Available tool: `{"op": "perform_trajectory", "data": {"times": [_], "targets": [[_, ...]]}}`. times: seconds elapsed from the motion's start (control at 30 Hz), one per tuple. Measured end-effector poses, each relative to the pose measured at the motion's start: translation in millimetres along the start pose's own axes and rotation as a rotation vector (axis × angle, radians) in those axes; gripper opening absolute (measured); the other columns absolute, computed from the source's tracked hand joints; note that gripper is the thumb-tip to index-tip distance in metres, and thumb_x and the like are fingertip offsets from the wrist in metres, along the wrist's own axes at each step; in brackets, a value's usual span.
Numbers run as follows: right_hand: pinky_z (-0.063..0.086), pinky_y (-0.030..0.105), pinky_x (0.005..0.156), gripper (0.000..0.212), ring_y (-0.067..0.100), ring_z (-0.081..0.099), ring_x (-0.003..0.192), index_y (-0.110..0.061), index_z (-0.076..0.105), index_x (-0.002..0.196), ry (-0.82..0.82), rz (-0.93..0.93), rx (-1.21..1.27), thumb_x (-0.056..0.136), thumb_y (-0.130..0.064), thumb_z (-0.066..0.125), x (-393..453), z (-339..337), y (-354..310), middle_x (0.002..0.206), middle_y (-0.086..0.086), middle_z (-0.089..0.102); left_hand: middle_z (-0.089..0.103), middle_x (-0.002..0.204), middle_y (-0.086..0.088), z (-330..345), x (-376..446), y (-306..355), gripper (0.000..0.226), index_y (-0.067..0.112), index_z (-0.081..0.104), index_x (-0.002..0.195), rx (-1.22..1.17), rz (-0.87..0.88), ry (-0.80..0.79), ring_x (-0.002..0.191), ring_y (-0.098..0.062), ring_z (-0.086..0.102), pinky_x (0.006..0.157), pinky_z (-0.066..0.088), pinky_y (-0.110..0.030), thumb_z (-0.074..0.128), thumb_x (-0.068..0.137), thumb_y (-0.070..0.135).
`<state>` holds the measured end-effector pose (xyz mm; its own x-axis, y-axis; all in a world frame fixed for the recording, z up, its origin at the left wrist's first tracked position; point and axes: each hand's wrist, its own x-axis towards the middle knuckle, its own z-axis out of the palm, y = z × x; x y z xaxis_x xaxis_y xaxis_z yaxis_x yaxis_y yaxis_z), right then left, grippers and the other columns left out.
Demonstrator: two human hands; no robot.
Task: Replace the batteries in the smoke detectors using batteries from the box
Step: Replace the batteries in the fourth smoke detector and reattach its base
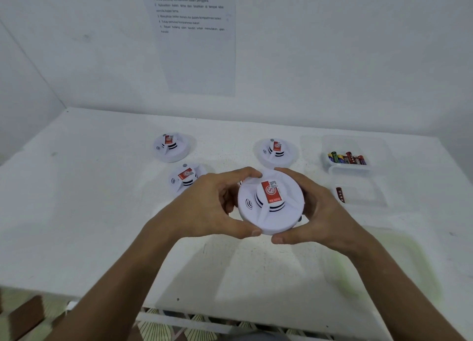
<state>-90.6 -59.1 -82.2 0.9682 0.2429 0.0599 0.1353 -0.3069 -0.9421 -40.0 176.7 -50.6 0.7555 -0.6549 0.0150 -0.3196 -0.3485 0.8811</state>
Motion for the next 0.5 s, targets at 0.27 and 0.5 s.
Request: {"op": "perform_trajectory", "data": {"times": [0.27,0.5], "targets": [[0.049,0.066,0.086,0.098,0.032,0.057,0.117,-0.036,0.049,0.138,-0.002,-0.005,-0.001,0.054,-0.019,0.096,0.7,0.4,-4.2,0.132,-0.004,0.062,0.065,0.086,0.002,-3.4,1.7,-5.6,0.076,0.039,0.053,0.129,-0.005,0.035,-0.023,0.067,-0.022,0.05,0.064,0.053,-0.037,0.089,0.065,0.022],[0.051,0.065,0.085,0.095,0.029,0.059,0.116,-0.041,0.049,0.137,0.021,-0.001,0.016,0.055,-0.023,0.094,5.3,9.0,-5.5,0.13,-0.007,0.063,0.066,0.091,0.003,-7.5,3.5,-11.9,0.073,0.036,0.054,0.128,-0.006,0.05,-0.029,0.071,-0.028,0.051,0.062,0.051,-0.038,0.089,0.066,0.019]]}}
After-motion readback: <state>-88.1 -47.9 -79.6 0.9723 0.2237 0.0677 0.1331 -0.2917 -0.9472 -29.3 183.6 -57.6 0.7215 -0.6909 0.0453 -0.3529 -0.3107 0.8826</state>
